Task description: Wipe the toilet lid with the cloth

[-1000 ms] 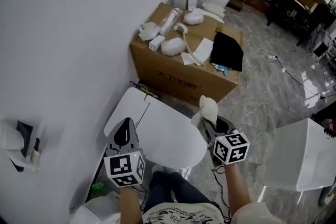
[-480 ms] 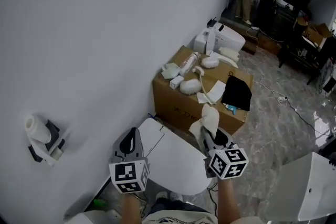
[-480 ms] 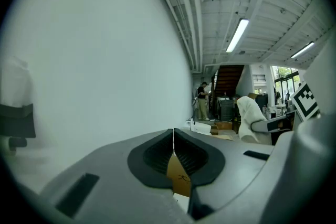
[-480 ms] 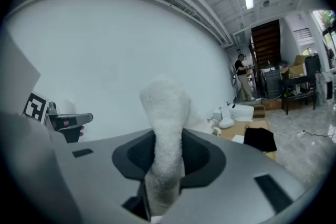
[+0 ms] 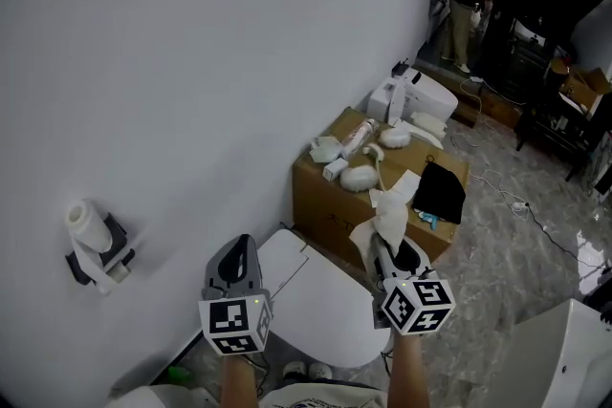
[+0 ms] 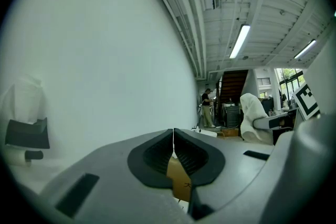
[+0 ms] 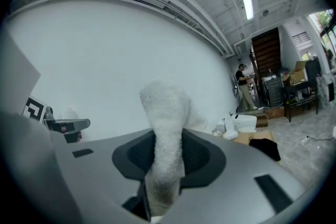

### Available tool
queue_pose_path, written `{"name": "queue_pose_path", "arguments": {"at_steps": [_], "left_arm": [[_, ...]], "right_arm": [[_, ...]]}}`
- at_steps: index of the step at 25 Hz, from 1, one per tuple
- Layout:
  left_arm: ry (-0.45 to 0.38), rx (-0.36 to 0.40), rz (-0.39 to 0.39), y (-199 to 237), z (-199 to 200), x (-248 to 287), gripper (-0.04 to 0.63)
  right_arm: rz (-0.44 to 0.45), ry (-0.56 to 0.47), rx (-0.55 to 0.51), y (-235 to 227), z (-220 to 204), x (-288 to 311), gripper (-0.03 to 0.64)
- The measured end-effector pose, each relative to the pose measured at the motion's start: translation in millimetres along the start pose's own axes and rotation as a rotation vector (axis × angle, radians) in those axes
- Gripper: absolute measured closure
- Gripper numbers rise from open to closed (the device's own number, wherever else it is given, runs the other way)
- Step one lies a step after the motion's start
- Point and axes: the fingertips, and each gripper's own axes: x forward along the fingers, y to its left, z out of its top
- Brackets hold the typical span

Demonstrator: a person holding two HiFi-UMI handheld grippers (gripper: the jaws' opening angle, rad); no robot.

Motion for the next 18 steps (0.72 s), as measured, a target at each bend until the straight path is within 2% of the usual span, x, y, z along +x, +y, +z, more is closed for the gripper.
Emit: {"name": "queue_pose_path", "arguments": {"at_steps": [18], "left_arm": [[-0.019, -0.004, 0.016, 9.5, 8.4, -18.8, 0.586]], "right_arm": [[0.036, 0.002, -0.018, 25.8, -3.7, -6.8, 0.509]]}}
